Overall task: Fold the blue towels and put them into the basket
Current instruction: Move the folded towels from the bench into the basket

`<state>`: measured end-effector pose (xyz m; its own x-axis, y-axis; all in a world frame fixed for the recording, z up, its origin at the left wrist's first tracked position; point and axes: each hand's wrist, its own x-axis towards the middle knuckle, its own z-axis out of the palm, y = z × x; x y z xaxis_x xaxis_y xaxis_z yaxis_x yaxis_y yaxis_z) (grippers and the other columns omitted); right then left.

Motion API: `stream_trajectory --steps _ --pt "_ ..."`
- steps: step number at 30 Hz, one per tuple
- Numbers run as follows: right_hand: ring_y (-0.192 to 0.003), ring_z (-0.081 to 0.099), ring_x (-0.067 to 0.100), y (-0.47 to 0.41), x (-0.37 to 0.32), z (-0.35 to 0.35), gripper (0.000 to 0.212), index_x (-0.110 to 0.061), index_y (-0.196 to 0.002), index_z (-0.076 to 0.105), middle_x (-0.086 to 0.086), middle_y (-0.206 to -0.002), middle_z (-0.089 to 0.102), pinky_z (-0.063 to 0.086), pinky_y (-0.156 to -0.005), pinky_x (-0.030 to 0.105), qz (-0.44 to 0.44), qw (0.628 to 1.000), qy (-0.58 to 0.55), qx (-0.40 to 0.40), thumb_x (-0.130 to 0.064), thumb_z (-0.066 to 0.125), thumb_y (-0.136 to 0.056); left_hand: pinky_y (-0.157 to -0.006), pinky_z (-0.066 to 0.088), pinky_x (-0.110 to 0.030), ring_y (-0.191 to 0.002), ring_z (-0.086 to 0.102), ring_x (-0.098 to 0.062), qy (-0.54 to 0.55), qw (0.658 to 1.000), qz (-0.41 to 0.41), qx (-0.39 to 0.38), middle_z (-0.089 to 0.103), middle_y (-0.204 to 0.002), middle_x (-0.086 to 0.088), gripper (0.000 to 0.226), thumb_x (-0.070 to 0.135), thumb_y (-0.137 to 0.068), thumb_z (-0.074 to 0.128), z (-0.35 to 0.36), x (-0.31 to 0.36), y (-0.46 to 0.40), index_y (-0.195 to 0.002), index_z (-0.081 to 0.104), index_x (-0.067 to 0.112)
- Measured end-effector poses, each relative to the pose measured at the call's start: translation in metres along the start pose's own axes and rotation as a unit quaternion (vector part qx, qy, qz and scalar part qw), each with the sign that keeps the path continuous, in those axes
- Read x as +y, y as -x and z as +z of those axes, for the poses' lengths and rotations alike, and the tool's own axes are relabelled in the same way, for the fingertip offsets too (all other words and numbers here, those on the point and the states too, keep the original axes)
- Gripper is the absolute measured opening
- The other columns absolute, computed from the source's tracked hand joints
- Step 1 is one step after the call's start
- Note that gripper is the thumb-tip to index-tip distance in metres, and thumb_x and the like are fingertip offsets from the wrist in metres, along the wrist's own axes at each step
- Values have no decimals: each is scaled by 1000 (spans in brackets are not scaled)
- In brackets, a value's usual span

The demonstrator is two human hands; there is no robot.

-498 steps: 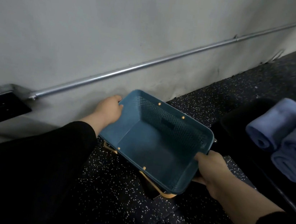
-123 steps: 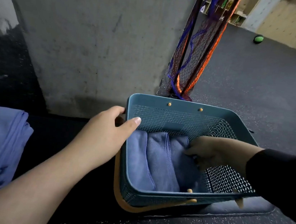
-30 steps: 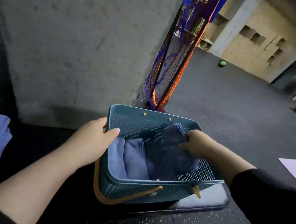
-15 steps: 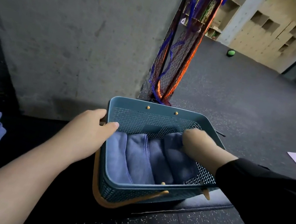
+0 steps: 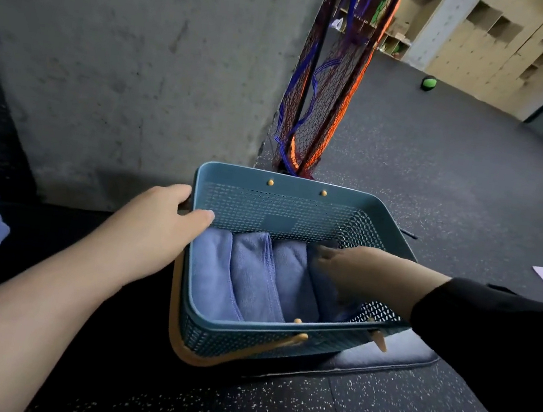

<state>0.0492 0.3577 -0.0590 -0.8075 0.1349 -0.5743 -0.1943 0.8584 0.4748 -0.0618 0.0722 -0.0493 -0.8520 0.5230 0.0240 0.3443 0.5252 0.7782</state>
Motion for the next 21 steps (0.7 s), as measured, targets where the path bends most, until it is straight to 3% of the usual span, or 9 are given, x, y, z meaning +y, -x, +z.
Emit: stream_trajectory --steps 4,7,10,12,14,17,19,21 --pt "-123 58 30 -8 4 6 91 -5 -152 26 10 -161 23 46 -96 41 -17 998 51 -8 -37 75 -82 -84 53 -44 -89 66 -22 -3 1000 -2 -14 71 -93 0 30 44 -94 57 -1 0 0 -99 66 16" --pt "-125 57 30 -15 11 13 94 -2 -152 23 13 -157 30 42 -96 32 -73 992 99 -37 -44 73 -84 -80 53 -50 -87 68 -27 -4 1000 -5 -21 72 -90 -7 48 56 -84 53 -4 3 3 -97 65 11" --pt "-123 58 27 -16 23 4 50 -21 -139 50 6 -141 56 50 -89 30 -130 991 7 9 -52 40 -102 -79 54 -51 -86 68 -27 -3 1000 -6 -23 72 -89 -7 55 59 -76 47 -6 6 5 -96 65 10" --pt "-102 63 20 -19 28 -9 34 -22 -119 64 2 -124 67 51 -72 28 -119 992 -38 -28 -47 48 -101 -77 54 -50 -85 68 -27 -5 1000 -5 -23 71 -87 -7 51 58 -81 51 -6 6 5 -93 64 10" --pt "-99 62 16 -8 29 -18 39 -20 -118 69 -2 -117 70 48 -84 26 -109 985 58 -122 -44 70 -88 -78 53 -51 -85 67 -29 -6 1000 -7 -24 71 -87 -9 51 58 -81 51 -7 5 5 -93 64 10" --pt "-123 58 16 0 12 2 58 -24 -126 65 -6 -130 65 33 -115 40 -67 975 122 -172 -53 77 -78 -81 53 -52 -88 68 -26 -8 999 -9 -29 72 -92 -6 54 60 -80 49 -7 5 5 -97 65 11" --pt "-124 58 17 0 13 19 60 -22 -127 62 -4 -134 62 28 -117 43 -43 985 101 -130 -52 76 -77 -81 53 -50 -87 67 -25 -8 1000 -9 -27 72 -90 -5 44 54 -89 55 -6 5 4 -96 66 12" --pt "-117 63 19 1 17 12 56 -20 -124 64 -3 -128 66 35 -113 36 -45 991 49 -116 -48 78 -78 -80 53 -43 -84 66 -21 -15 1000 -5 -24 71 -88 -1 37 50 -93 55 -4 5 3 -95 67 15"
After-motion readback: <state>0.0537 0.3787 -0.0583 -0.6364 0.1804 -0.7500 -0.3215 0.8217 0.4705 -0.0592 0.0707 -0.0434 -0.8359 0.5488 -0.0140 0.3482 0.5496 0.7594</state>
